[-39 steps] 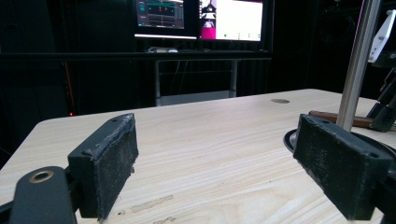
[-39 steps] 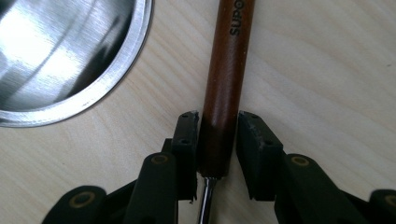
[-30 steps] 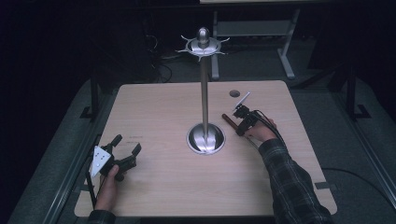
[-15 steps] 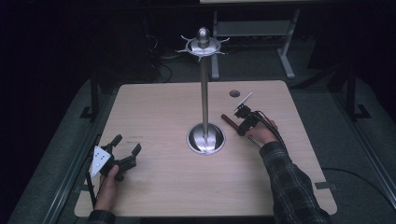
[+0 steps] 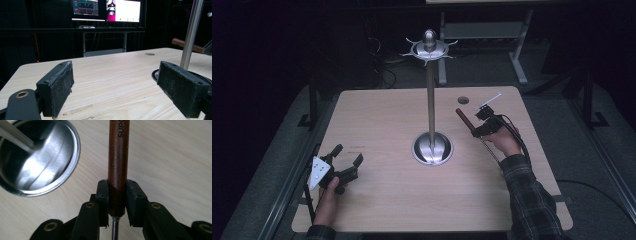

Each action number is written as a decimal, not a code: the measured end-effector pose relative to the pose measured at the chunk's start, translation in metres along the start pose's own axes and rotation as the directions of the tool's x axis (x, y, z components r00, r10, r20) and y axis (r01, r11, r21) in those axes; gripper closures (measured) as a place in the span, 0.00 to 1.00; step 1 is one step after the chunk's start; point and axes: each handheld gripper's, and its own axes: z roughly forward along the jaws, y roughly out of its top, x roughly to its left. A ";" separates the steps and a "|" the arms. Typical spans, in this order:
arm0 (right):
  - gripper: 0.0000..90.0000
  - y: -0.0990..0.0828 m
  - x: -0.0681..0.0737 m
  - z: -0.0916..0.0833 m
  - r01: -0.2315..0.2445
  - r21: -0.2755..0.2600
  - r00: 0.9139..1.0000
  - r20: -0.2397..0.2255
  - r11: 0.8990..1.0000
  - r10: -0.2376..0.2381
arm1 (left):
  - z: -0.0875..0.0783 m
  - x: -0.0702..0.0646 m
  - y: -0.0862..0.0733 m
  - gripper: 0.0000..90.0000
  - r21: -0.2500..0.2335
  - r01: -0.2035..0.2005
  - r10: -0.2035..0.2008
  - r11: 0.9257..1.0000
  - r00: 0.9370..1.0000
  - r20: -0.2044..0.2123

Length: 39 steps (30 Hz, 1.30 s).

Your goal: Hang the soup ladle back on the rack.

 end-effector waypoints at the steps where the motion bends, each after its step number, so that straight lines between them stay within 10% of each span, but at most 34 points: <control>1: 0.82 -0.003 0.000 -0.005 0.006 -0.029 1.000 -0.002 1.000 -0.006 | 0.000 0.000 0.000 0.15 0.000 0.001 -0.001 1.000 1.000 0.000; 18: 0.82 -0.033 0.010 -0.062 0.011 -0.245 1.000 0.027 0.969 -0.005 | 0.000 0.000 0.000 0.15 0.000 0.000 0.000 1.000 1.000 -0.001; 39: 0.82 -0.048 0.033 -0.115 0.040 -0.492 0.998 -0.014 0.870 -0.054 | 0.000 0.000 0.000 0.15 0.000 0.003 -0.003 1.000 1.000 -0.002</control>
